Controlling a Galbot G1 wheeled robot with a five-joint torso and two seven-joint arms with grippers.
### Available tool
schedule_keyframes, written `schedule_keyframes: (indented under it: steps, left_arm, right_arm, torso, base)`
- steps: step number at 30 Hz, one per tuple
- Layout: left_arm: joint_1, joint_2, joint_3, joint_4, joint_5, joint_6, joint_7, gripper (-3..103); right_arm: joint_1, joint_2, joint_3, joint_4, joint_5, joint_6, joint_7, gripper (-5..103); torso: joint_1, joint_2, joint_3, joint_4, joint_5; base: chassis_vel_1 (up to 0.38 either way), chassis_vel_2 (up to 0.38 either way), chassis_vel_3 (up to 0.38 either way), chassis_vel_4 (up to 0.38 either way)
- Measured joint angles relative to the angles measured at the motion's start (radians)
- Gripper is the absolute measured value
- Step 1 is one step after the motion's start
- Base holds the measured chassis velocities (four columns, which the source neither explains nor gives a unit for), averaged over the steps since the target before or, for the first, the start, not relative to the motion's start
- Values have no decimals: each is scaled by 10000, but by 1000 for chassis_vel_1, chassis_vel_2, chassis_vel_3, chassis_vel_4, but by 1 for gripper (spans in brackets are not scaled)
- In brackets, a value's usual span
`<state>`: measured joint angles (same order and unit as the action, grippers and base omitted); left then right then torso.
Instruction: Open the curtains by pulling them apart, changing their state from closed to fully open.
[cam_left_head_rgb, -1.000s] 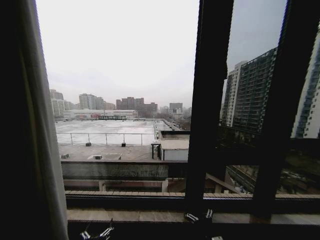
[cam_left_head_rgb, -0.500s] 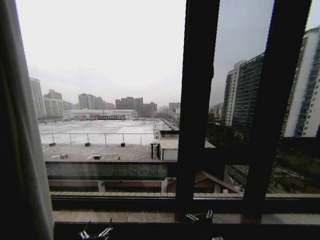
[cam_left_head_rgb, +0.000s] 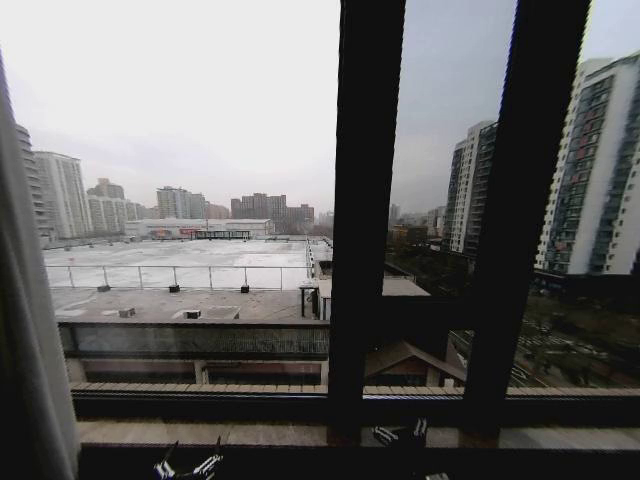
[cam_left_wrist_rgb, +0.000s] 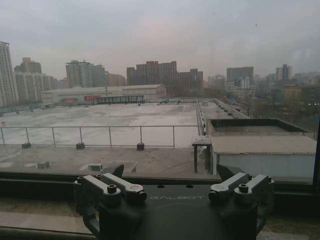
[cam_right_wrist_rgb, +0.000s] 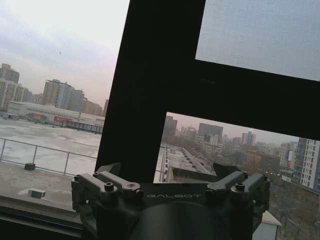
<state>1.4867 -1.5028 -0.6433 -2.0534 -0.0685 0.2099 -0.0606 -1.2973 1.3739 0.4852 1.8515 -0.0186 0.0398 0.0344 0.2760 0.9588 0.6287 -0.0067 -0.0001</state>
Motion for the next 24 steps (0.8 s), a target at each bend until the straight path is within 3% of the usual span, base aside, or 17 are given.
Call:
schedule_keyframes:
  steps: [24]
  left_arm:
    - [154, -41, -31, -93, 49, -91, 5, 100]
  right_arm:
    - [91, 1, 145, -33, 221, 11, 0, 100]
  torso:
    - [1, -1, 0, 0, -1]
  base:
    - [-180, -173, 177, 179]
